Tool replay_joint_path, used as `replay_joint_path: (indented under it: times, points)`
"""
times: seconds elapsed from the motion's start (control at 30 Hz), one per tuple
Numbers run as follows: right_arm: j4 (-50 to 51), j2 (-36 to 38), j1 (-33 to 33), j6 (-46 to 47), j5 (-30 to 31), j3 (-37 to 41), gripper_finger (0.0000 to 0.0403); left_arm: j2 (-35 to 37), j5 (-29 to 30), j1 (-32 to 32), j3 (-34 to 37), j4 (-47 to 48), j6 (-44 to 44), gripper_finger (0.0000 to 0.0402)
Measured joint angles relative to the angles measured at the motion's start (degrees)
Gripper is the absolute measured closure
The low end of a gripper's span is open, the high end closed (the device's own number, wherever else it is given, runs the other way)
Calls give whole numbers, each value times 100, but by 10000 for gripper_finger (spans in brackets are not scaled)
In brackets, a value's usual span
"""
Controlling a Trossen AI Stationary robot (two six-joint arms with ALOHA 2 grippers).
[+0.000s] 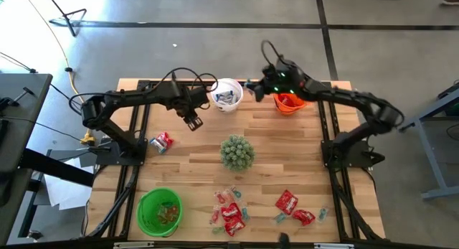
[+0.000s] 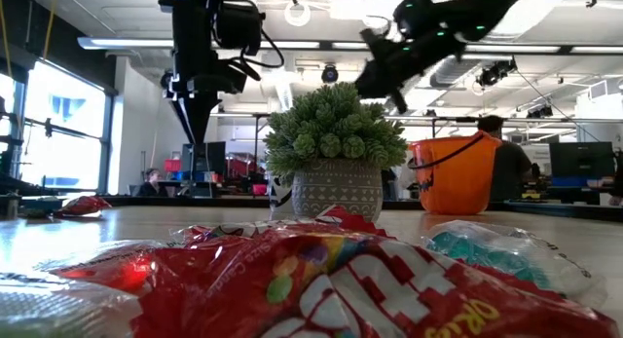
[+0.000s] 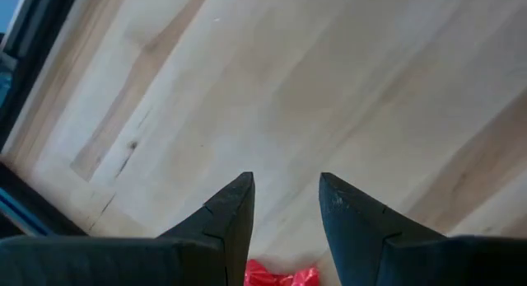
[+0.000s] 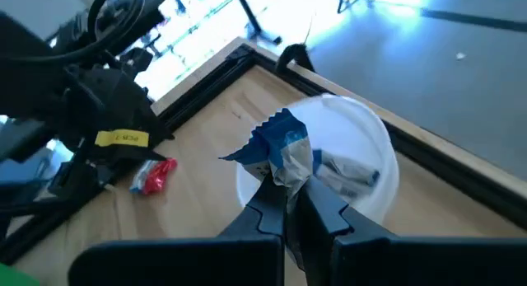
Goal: Sort candy
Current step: Put the white chocolate into the white bucket
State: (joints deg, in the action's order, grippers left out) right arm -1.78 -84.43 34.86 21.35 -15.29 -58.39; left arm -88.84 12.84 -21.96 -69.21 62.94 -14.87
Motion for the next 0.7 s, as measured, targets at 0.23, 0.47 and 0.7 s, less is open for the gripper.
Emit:
replay_joint_path:
  times: [0.23, 0.47, 0.7]
  points:
    - [365, -1268, 15, -87, -604, -1564, 400, 0, 0, -278, 0, 9, 95, 277]
    - [1153, -2174, -195, -180, -874, -2590, 400, 0, 0, -467, 0, 16, 308, 277]
    - [1649, -2554, -283, -540, -814, -3051, 379, 0, 43, -591, 0, 17, 450, 277]
